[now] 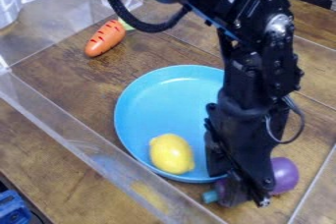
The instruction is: Remove the purple eggplant from the blue tray and put it on the table
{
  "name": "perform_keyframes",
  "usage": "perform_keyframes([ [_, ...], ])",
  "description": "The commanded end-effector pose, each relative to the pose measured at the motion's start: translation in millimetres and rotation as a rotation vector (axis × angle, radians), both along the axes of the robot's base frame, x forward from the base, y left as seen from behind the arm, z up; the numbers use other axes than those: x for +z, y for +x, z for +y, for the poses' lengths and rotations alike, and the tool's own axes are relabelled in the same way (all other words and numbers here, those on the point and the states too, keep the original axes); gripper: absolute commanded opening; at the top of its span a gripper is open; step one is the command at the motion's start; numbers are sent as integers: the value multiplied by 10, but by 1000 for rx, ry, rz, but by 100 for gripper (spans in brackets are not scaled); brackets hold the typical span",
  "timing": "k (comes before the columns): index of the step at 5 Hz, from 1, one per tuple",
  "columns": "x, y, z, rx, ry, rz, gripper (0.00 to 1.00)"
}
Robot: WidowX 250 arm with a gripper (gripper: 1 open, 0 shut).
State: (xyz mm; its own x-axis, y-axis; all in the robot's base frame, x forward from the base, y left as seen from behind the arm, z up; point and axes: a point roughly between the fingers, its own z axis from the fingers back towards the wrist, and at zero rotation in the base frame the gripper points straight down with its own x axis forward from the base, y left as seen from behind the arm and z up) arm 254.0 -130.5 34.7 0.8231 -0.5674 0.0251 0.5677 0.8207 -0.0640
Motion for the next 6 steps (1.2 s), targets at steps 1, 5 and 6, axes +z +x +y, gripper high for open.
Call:
perform_keyframes([
  [1, 103, 28, -32, -31, -29, -23, 0],
  [5, -11, 92, -109, -84, -47, -23, 0],
  [6, -118, 154, -168, -60, -42, -25, 0],
])
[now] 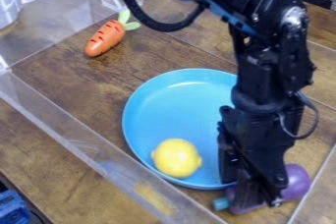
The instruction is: Remove the purple eggplant from the blue tray and put it on the table
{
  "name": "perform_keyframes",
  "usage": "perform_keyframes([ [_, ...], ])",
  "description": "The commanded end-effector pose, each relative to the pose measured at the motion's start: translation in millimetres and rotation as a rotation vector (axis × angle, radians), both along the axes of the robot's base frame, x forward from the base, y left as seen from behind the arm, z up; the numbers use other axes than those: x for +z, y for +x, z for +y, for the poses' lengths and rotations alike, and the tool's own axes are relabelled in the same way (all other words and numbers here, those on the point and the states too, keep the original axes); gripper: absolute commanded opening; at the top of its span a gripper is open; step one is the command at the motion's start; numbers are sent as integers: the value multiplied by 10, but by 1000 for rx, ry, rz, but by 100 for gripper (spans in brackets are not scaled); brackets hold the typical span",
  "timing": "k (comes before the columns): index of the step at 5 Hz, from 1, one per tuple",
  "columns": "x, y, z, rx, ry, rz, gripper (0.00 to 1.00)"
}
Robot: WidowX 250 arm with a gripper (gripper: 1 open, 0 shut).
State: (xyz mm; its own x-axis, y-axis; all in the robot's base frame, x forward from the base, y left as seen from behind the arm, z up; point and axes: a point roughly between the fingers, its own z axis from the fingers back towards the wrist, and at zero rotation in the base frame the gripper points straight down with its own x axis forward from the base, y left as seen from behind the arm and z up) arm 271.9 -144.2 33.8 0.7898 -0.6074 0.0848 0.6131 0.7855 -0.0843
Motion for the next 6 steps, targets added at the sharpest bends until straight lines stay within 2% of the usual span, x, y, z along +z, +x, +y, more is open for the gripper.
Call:
perform_keyframes([
  [1, -61, 63, -87, -43, 15, 8, 0],
  [2, -14, 149, -148, -80, 16, 7, 0],
  [5, 85, 357, 14, 38, 26, 10, 0],
  [6, 24, 390, -33, 23, 31, 11, 0],
])
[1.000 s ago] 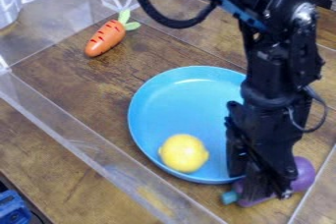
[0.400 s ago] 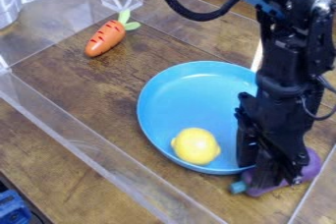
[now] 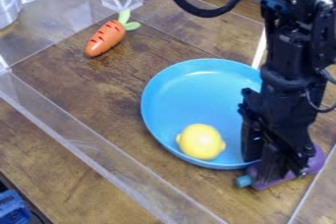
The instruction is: Remove the purple eggplant from the blue tray and put it on the table
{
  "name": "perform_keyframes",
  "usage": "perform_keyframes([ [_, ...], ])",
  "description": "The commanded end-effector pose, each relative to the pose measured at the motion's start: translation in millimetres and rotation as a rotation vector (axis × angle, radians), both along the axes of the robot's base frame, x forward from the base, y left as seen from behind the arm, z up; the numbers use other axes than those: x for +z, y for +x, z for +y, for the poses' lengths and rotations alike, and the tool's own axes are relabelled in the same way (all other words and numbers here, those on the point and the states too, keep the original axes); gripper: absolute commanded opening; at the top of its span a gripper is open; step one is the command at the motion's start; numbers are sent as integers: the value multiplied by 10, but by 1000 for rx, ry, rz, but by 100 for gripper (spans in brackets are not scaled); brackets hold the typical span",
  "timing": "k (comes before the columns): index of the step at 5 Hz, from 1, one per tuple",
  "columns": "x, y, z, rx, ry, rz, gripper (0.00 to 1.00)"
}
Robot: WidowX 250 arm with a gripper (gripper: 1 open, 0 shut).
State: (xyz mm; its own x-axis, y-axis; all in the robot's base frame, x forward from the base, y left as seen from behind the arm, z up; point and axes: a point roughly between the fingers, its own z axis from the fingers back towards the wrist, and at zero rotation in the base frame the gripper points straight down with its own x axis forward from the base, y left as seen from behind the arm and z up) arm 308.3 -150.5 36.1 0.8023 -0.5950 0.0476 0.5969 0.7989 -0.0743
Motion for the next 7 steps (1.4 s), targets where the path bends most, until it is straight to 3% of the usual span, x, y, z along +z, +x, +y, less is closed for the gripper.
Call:
perform_keyframes([
  [1, -60, 54, -18, -11, 6, -10, 0],
  [4, -97, -40, 191, 4, 20, -5, 0],
  [6, -100, 21, 262, -128, 29, -1, 0],
  [7, -119, 80, 333, -105, 31, 2, 0],
])
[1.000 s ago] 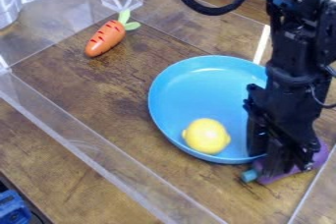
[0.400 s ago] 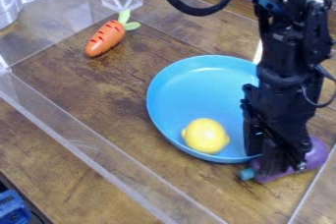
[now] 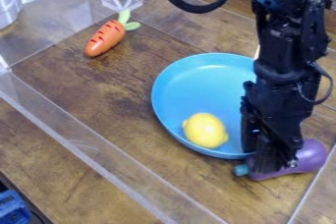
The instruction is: Remove the purple eggplant from the blue tray and put it on the table
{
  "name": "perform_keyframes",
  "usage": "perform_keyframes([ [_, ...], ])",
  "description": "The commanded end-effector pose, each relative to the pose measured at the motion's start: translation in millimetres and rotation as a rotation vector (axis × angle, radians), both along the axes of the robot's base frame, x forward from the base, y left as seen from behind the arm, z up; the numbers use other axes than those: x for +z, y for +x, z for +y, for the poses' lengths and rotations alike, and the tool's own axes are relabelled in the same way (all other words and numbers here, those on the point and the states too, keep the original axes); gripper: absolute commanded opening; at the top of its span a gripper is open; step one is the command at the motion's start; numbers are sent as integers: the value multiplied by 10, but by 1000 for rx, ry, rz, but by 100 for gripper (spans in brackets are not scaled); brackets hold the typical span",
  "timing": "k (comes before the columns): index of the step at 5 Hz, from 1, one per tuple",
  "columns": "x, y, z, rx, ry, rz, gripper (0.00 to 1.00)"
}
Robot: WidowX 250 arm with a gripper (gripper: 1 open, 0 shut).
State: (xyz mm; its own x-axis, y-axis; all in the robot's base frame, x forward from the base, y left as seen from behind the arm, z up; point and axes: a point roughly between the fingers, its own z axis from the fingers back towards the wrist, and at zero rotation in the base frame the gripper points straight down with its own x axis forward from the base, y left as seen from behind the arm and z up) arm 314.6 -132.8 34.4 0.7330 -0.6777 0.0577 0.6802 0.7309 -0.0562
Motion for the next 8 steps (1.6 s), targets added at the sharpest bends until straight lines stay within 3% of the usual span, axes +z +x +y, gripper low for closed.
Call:
perform_keyframes([
  [1, -125, 75, 228, 25, 28, 23, 0],
  [4, -265, -115, 453, 6, 37, 30, 0],
  [5, -238, -171, 453, 15, 39, 33, 0],
  [6, -331, -206, 448, 1, 24, 25, 100],
  [7, -308, -237, 432, -7, 9, 21, 100],
  [8, -282, -208, 422, 17, -2, 18, 0],
])
